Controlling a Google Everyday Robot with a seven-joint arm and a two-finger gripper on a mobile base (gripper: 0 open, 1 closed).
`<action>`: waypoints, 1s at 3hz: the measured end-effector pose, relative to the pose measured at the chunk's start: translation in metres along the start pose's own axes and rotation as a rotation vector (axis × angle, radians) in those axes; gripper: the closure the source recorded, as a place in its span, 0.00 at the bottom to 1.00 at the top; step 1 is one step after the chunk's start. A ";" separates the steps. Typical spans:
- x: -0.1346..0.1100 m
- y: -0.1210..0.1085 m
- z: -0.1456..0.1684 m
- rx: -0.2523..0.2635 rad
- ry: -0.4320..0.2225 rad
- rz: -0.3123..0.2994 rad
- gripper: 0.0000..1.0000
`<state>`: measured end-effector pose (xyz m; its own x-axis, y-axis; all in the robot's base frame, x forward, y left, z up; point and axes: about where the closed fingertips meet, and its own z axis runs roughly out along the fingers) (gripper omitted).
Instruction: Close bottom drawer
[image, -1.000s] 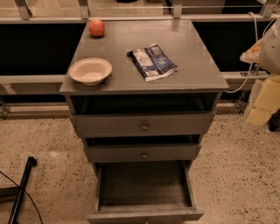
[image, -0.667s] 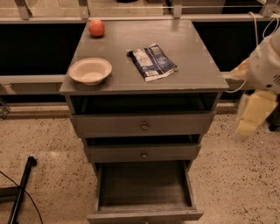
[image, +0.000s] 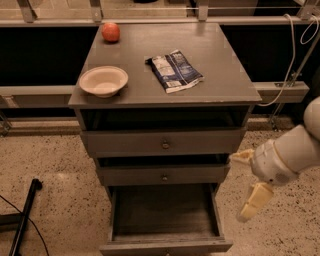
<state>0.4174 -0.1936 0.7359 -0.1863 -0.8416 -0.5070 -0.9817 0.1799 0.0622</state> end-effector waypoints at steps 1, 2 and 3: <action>0.019 -0.001 0.024 -0.018 -0.031 -0.035 0.00; 0.011 -0.004 0.054 -0.085 -0.091 -0.055 0.00; 0.019 0.011 0.126 -0.116 -0.308 -0.037 0.00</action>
Offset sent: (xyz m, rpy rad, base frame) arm 0.0122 0.0284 -0.0755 0.1557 0.0717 0.1169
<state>0.4078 -0.1433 0.6186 -0.1470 -0.6497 -0.7458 -0.9888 0.0781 0.1269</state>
